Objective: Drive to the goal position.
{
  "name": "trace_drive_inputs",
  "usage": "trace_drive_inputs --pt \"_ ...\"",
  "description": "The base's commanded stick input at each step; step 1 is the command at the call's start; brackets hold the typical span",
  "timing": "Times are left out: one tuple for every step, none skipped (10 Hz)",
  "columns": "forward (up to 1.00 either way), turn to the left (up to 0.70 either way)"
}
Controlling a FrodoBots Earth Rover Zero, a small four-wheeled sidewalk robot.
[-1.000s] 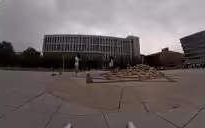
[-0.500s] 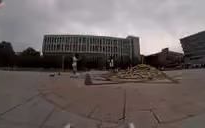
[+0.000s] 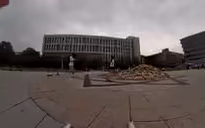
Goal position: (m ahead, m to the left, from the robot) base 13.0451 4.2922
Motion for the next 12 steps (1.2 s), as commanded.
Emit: trace_drive_inputs --pt "0.70 0.00" --pt "0.70 0.00" --pt "0.70 0.00" --pt "0.70 0.00" --pt "0.70 0.00" --pt "0.70 0.10" --pt "0.69 0.14" --pt "0.69 0.14" --pt "0.69 0.14" --pt "0.67 0.13" --pt "0.55 0.16" --pt "0.36 0.51"
